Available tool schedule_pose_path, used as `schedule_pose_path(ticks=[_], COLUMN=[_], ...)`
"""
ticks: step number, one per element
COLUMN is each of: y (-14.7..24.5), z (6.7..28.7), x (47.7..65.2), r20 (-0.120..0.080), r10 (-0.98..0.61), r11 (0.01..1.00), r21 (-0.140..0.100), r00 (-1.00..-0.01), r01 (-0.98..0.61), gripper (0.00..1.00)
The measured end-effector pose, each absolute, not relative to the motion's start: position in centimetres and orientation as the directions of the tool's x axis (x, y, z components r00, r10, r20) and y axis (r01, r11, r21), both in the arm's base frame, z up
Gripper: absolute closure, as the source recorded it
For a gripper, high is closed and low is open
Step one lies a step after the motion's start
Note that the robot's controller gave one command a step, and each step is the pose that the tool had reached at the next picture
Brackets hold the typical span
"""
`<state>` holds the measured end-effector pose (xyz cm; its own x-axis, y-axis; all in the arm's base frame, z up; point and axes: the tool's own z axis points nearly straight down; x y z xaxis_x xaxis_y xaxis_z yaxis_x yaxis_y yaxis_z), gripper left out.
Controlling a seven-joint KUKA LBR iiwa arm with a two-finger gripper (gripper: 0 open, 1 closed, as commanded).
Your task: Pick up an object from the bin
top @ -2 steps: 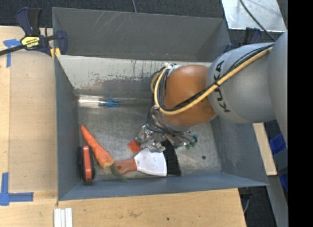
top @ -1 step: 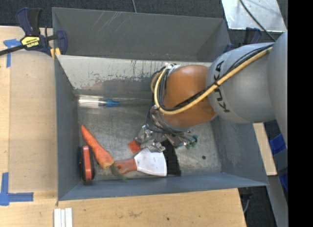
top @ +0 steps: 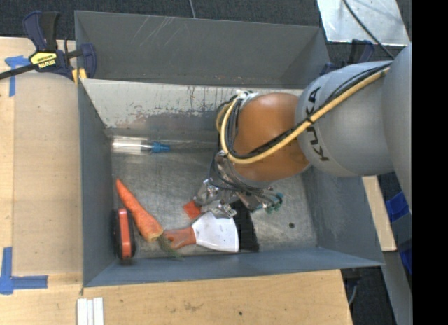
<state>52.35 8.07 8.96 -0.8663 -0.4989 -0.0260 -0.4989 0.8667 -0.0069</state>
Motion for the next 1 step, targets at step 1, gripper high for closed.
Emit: schedule_pose_path(ticks=[1], y=[8.07], z=[8.96], x=[52.35], r20=[-0.026], r10=[-0.499], r11=[0.867], r21=[-0.007], r00=[-0.866], r01=[-0.499], gripper=[1.0])
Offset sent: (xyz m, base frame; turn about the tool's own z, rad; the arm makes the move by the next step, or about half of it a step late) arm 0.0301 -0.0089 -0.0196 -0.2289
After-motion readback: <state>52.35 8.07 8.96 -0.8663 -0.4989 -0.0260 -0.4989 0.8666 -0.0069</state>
